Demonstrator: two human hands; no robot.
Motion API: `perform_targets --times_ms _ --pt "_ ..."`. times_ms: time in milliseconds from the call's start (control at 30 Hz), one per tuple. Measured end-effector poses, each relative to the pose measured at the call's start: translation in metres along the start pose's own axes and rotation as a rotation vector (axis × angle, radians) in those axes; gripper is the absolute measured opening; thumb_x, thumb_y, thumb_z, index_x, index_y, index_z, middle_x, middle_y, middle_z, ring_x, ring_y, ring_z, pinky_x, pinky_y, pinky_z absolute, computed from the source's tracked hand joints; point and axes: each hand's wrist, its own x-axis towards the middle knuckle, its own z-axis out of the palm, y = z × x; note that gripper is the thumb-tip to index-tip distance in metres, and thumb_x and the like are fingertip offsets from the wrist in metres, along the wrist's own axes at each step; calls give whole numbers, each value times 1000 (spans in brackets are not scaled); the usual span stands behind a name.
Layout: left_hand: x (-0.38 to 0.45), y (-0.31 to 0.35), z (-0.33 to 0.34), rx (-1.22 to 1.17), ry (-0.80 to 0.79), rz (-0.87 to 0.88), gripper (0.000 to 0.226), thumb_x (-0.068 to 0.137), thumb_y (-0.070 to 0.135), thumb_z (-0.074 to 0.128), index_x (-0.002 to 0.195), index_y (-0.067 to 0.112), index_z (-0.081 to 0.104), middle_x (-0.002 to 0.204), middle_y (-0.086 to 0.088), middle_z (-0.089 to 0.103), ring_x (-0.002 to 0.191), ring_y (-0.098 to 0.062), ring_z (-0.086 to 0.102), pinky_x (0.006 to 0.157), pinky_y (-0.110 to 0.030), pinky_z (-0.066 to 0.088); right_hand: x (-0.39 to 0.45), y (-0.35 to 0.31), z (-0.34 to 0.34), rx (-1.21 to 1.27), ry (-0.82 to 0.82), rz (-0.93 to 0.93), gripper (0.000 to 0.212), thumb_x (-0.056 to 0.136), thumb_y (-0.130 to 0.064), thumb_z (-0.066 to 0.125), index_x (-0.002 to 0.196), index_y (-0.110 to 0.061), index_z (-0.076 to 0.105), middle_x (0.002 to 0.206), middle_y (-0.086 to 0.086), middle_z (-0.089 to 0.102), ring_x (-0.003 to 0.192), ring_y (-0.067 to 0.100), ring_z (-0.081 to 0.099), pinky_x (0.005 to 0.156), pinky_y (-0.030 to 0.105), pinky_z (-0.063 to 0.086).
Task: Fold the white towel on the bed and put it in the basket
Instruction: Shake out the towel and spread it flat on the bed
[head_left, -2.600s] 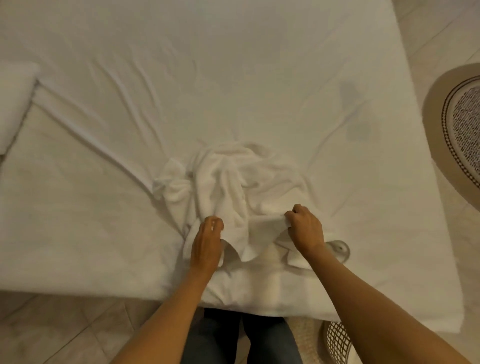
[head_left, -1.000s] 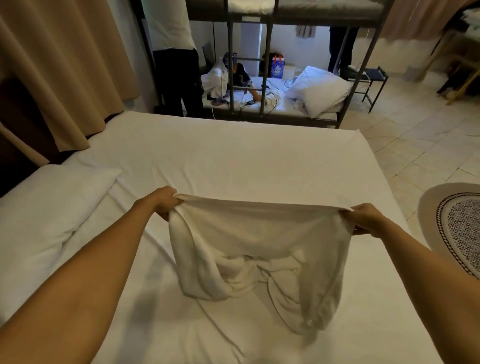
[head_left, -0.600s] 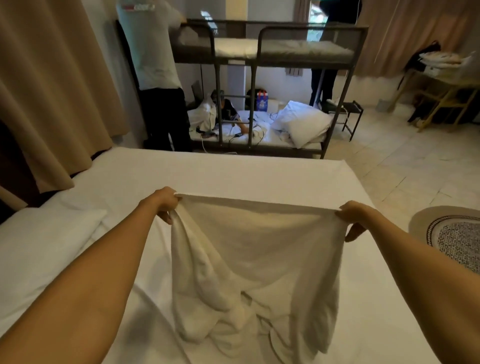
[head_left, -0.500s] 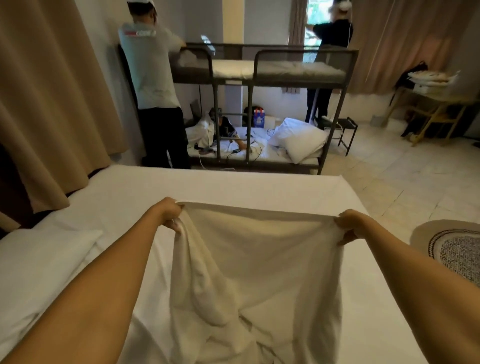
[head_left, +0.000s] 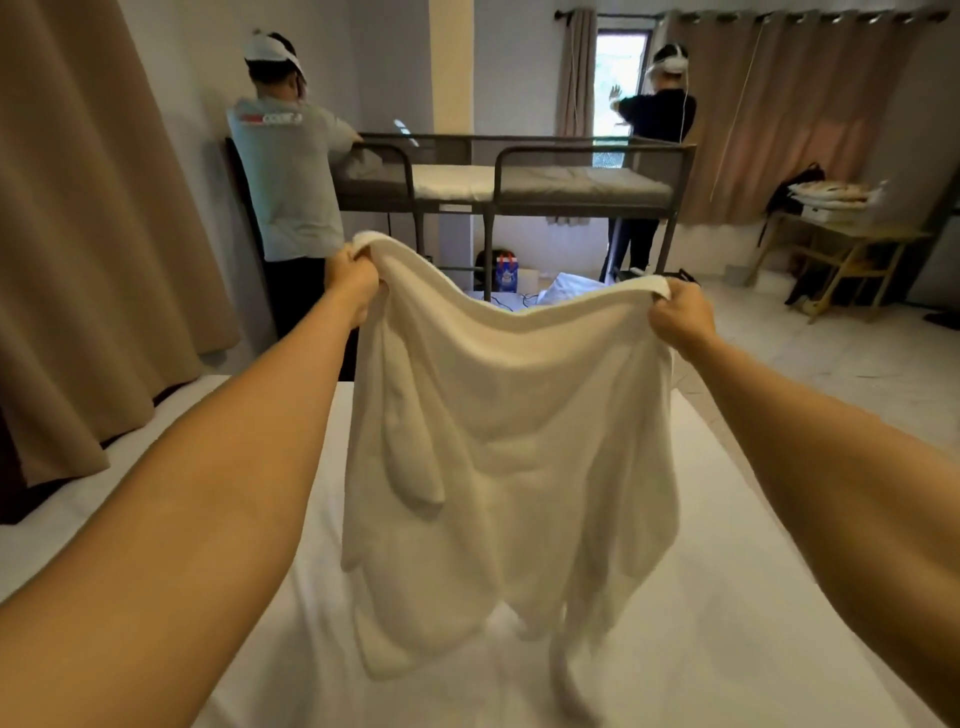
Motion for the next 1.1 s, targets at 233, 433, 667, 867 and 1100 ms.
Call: perform_targets --times_ms 233,433,667,867,1100 --pt "-2 -9 -17 61 126 162 39 92 20 44 129 25 55 127 -8 61 110 -27 61 96 -45 53 -13 1 14 25 134 -162 35 89 -1 44 118 -8 61 116 19 61 108 35 56 90 40 46" --pt "-69 -138 -66 275 -29 122 40 93 14 42 127 24 59 127 -10 61 113 -31 57 96 -47 51 -81 95 61 -283 -63 -239 42 84 5 48 121 -9 60 126 21 53 114 41 50 98 44 41" --pt "-183 -279 -125 752 -243 86 50 91 -8 37 129 17 58 139 -15 51 124 -34 51 90 -37 49 -218 203 88 -637 -505 -193 51 92 -2 36 137 -24 46 143 11 41 115 34 55 87 42 49" --pt "-242 -394 -163 1326 -622 151 68 90 -13 43 149 17 26 160 -11 13 148 -23 16 121 -39 14 -323 281 109 -859 -767 -148 57 92 -3 38 141 -31 36 133 6 48 124 25 46 83 38 52" --pt "-283 -460 -168 1478 -919 156 76 87 -20 32 152 13 11 161 -5 6 150 -16 7 122 -27 1 -387 328 135 -879 -976 -125 63 91 4 33 148 -20 24 154 5 27 141 23 25 109 33 32"
